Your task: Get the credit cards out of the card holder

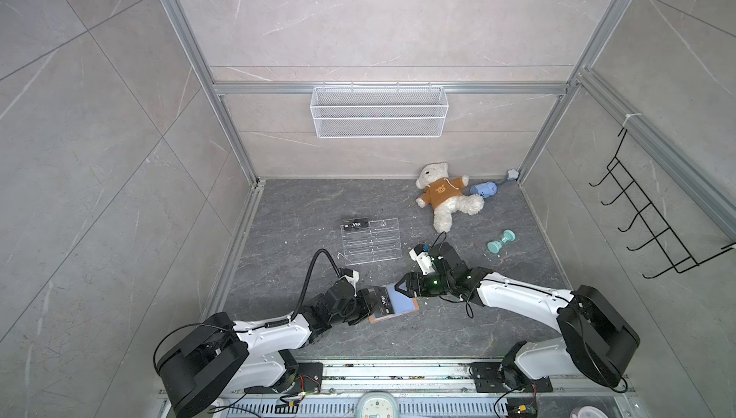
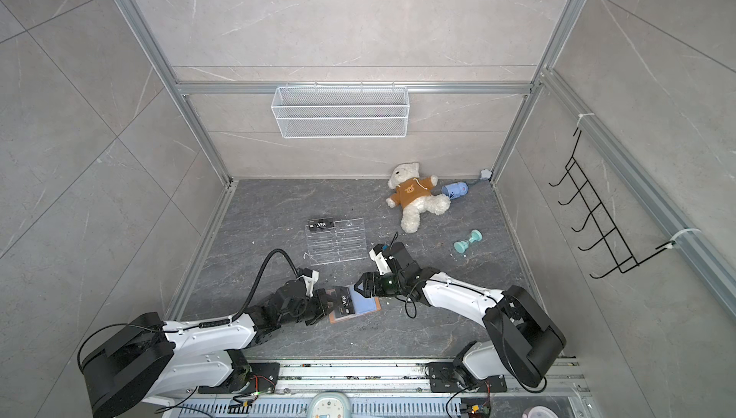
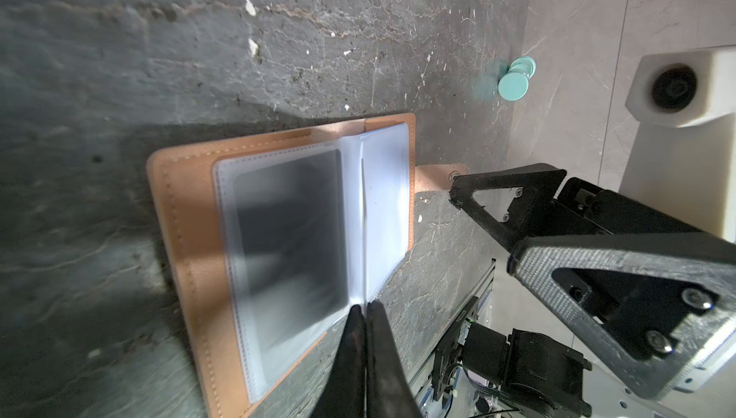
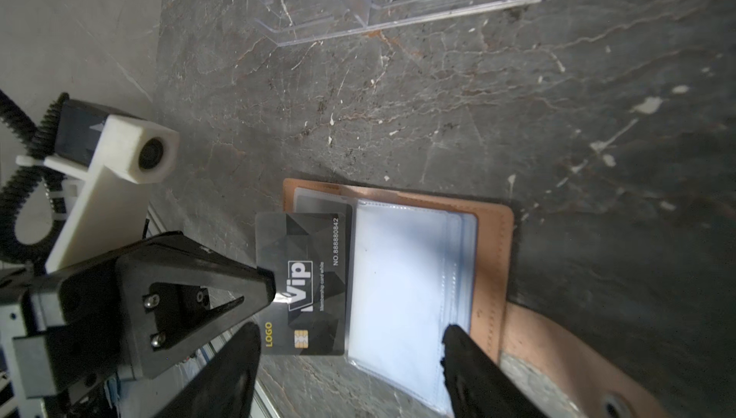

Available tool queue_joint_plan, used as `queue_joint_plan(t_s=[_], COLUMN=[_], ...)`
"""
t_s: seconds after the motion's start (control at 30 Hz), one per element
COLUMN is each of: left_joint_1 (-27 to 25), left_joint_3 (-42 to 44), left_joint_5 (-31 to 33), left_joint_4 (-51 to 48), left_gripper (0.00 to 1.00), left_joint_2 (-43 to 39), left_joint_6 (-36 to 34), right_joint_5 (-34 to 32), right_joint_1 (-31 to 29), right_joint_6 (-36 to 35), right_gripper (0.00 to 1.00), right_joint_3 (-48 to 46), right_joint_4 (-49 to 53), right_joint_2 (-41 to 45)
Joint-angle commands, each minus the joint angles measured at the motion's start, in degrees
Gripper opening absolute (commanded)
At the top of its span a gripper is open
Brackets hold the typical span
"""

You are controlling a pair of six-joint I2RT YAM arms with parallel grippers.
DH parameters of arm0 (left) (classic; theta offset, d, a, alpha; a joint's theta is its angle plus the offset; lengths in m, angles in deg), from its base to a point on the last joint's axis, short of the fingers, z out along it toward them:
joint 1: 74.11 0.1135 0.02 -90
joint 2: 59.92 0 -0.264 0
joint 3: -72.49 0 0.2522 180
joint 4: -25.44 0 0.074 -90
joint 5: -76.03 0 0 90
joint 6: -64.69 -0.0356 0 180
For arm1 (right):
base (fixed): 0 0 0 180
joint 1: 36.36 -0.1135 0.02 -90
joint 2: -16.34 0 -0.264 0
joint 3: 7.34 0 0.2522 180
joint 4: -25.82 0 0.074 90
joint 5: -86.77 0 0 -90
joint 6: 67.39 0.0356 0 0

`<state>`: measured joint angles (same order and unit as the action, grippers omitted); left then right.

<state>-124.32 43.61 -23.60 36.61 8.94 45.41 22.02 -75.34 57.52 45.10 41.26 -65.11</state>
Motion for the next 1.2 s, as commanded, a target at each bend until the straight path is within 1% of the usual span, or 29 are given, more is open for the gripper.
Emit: queue_joint_plan(t_s=[0.0, 0.03, 0.1, 0.13, 0.2, 0.63, 0.8, 0.83, 0.97, 1.0, 1.07, 1.17], left_joint_1=[-0.1, -0.1, -0.1, -0.1, -0.1, -0.2, -0.1, -0.2, -0.1, -0.1, -0.2, -0.2], left_joint_3=[-2.4, -2.6, -2.8, -2.9, -3.0, -3.8, -4.0, -4.1, -4.7, -4.8, -4.9, -5.2], left_joint_5=[-1.3, -1.4, -1.7, -1.7, -1.9, -2.4, -2.6, -2.7, -3.2, -3.4, -3.7, -3.9], left_joint_4=[-0.3, -0.2, -0.2, -0.2, -0.2, -0.2, -0.1, -0.1, 0.0, 0.1, 0.6, 0.9], left_gripper=[0.0, 0.0, 0.0, 0.0, 0.0, 0.0, 0.0, 0.01, 0.17, 0.2, 0.22, 0.23], left_joint_2=[-0.1, 0.1, 0.8, 1.0, 1.3, 3.2, 3.7, 3.8, 4.8, 5.2, 5.9, 6.5], left_joint_6=[-2.3, -2.4, -2.4, -2.4, -2.4, -2.6, -2.6, -2.5, -2.5, -2.6, -2.5, -2.5], right_joint_5=[3.0, 3.3, 3.7, 3.8, 3.9, 2.0, 1.9, 2.0, 2.0, 2.0, 2.0, 2.1], right_joint_1=[-0.4, -0.3, -0.3, -0.3, -0.5, -4.4, -5.0, -5.1, -5.1, -5.2, -5.2, -5.3], right_joint_6=[0.1, 0.5, 0.9, 1.1, 1.5, 3.2, 3.3, 3.3, 3.4, 3.4, 3.5, 3.5], right_gripper=[0.53, 0.44, 0.25, 0.19, 0.15, 0.1, 0.09, 0.09, 0.09, 0.08, 0.08, 0.08], right_joint_3=[0.1, 0.0, 0.3, 0.3, 0.4, 1.5, 1.8, 1.9, 1.8, 1.7, 1.5, 1.3], right_joint_4=[-1.6, -2.1, -2.2, -2.2, -2.8, -5.7, -6.0, -6.1, -6.1, -6.2, -6.3, -6.4], right_joint_2=[-1.9, -2.7, -4.5, -5.2, -6.6, -14.0, -15.0, -15.1, -15.4, -15.5, -15.5, -15.3])
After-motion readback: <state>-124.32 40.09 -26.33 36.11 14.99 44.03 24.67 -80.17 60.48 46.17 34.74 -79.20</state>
